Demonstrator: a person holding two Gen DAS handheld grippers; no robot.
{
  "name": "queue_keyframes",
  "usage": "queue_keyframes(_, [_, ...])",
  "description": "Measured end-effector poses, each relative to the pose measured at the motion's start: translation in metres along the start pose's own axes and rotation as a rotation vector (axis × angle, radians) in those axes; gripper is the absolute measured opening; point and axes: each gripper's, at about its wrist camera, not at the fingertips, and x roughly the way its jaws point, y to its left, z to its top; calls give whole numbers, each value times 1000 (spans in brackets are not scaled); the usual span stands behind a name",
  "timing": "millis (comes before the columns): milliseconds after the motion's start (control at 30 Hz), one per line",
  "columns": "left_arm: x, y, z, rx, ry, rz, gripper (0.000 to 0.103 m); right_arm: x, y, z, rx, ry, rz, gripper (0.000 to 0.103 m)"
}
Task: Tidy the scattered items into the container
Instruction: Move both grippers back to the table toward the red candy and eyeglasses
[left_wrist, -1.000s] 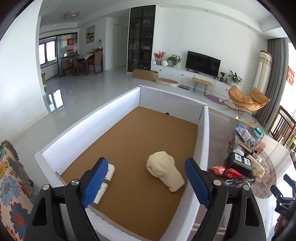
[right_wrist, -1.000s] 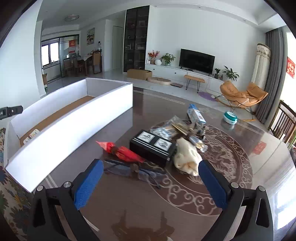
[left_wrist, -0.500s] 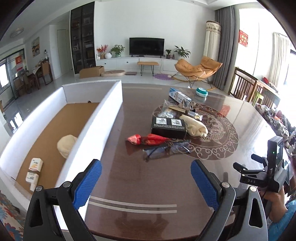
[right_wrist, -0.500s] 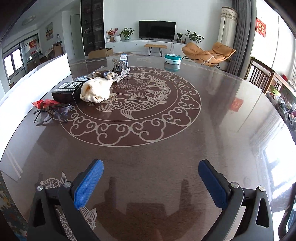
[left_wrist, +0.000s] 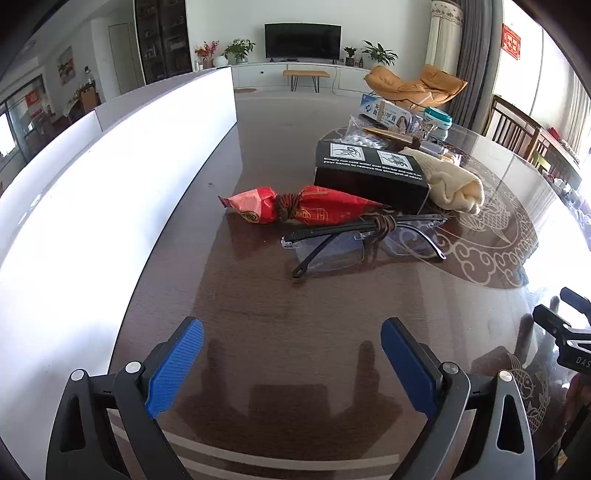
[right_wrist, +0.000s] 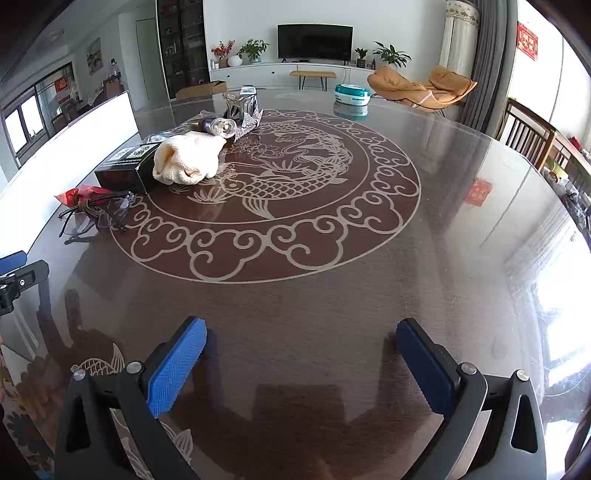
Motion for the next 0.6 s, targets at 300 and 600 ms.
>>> queue_keyframes(300, [8,16,2,-230,-6,173,98,-1,1,0,-2,-2,-1,103])
queue_keyframes(600, [24,32,19,-364,3,261,98,-3,-1,-1,11,-9,14,103])
